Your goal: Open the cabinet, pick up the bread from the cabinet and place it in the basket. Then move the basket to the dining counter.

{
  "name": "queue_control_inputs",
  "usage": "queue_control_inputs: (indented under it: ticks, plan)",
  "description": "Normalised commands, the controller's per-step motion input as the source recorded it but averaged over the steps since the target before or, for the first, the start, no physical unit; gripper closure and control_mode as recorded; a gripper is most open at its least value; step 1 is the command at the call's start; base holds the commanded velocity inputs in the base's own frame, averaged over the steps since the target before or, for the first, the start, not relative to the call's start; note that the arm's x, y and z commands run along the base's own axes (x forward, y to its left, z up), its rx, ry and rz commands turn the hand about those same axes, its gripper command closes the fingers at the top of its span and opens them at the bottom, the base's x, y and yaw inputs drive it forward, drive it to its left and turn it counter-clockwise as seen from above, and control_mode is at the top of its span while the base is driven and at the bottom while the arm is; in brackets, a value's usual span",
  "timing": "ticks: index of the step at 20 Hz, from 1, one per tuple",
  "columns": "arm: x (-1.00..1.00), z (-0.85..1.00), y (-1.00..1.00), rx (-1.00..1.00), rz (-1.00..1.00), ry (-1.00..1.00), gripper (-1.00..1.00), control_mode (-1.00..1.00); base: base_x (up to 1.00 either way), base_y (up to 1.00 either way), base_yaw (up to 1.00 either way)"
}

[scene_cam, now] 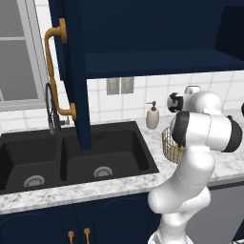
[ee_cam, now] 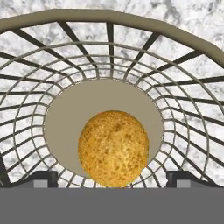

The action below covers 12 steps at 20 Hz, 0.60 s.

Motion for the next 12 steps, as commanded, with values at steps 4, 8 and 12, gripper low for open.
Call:
queue_control_inputs:
  ticks: [4, 8, 12]
  plan:
    - [-0.09, 0.03, 0.01, -0.06, 0.0, -0.01, -1.0, -1.0, 0.0, 0.0, 0.0]
    - [-0.79, 0.22, -0.08, 0.0, -0.16, -0.1, -1.0, -1.0, 0.0, 0.0, 0.0]
    - [-0.97, 0.41, -0.51, 0.0, -0.29, -0.19, -1.0, -1.0, 0.0, 0.0, 0.0]
